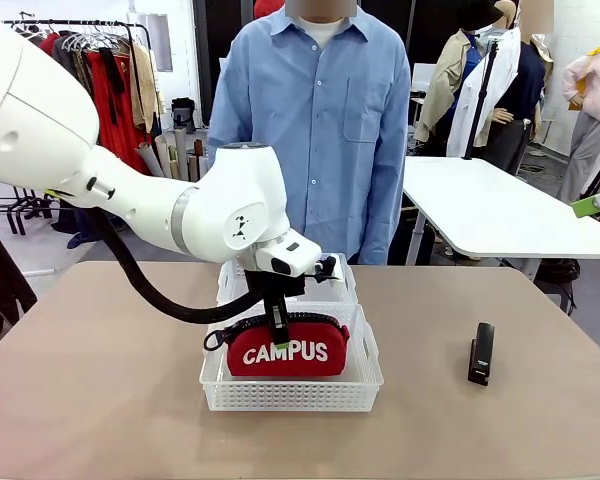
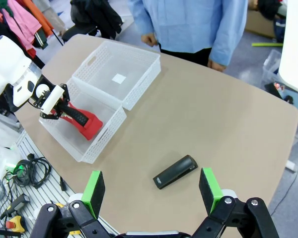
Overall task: Distribute items into two baskets.
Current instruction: Place the picked Pencil pouch into the Organizing basket as instructed by the person, then pick up the Stapler that the person points to.
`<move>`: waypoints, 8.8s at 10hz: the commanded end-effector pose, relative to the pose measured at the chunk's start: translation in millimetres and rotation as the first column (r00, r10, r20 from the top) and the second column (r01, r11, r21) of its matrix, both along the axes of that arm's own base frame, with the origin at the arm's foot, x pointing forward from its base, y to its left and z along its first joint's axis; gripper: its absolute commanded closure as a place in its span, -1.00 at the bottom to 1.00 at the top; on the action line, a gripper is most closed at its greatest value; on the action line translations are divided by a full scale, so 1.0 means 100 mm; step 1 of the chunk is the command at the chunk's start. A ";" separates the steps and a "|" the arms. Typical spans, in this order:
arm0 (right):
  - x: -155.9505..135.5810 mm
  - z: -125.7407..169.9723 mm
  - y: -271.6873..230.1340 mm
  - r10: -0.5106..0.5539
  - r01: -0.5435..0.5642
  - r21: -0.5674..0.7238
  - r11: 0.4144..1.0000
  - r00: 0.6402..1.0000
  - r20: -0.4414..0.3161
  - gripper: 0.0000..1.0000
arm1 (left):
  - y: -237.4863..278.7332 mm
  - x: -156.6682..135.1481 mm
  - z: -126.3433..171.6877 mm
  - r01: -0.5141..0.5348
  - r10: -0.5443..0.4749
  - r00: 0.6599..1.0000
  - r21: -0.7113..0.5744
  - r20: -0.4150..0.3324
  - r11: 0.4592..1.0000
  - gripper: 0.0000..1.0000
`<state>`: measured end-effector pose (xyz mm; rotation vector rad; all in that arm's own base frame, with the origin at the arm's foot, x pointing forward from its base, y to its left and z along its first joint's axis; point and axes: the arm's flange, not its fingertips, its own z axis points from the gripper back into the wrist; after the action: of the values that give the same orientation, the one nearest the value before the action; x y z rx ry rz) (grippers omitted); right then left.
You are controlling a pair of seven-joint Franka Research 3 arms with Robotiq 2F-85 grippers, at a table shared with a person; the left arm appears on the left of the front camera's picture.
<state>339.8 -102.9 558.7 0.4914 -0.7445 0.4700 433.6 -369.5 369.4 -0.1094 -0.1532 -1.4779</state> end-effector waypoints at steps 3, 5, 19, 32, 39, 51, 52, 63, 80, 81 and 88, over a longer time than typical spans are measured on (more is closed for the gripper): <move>0.01 0.01 0.00 0.016 -0.016 0.022 1.000 1.000 0.019 -1.00 | -0.08 0.01 -0.02 -0.013 0.013 1.000 0.020 0.008 1.000 1.00; 0.01 0.01 0.00 0.016 -0.016 0.022 1.000 1.000 0.019 -1.00 | -0.08 0.01 -0.02 -0.023 0.023 1.000 0.015 -0.002 1.000 0.21; 0.01 0.01 0.00 0.016 -0.016 0.022 1.000 1.000 0.019 -1.00 | 0.06 -0.37 0.55 0.054 -0.055 0.998 0.053 0.010 0.997 -1.00; 0.01 0.01 0.00 0.016 -0.016 0.022 1.000 1.000 0.019 -1.00 | 0.44 -0.49 0.93 -0.021 0.021 1.000 0.013 0.015 1.000 -1.00; 0.01 0.01 0.00 0.016 -0.016 0.022 1.000 1.000 0.019 -1.00 | 2.12 -0.48 1.80 -0.197 0.207 0.978 -0.219 0.026 0.956 -1.00; 0.01 0.01 0.00 0.016 -0.016 0.022 1.000 1.000 0.019 -1.00 | 4.02 -1.01 2.15 -0.438 0.525 0.850 -0.628 -0.056 0.643 -1.00; 0.01 0.01 0.00 0.016 -0.016 0.022 1.000 1.000 0.019 -1.00 | 4.15 -1.04 2.14 -0.452 0.543 0.837 -0.650 -0.071 0.611 -1.00; 0.01 0.01 0.00 0.016 -0.016 0.022 1.000 1.000 0.019 -1.00 | 4.41 -1.09 2.13 -0.496 0.591 0.802 -0.652 -0.091 0.574 -1.00; 0.08 -0.02 0.05 -0.060 0.060 -0.003 0.998 0.997 -0.044 -1.00 | 4.41 -1.09 2.13 -0.496 0.591 0.802 -0.652 -0.091 0.574 -1.00; 0.15 -0.04 0.10 -0.094 0.094 -0.004 0.996 0.991 -0.095 -1.00 | 4.41 -1.09 2.13 -0.496 0.591 0.802 -0.652 -0.091 0.574 -1.00; 0.59 -0.32 0.52 -0.432 0.478 0.001 0.878 0.795 -0.426 -1.00 | 4.41 -1.09 2.13 -0.496 0.591 0.802 -0.652 -0.091 0.574 -1.00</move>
<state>394.7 -59.1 521.9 0.4866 -0.4568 -0.0304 324.1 71.8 582.2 -0.4848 -0.7562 -0.7362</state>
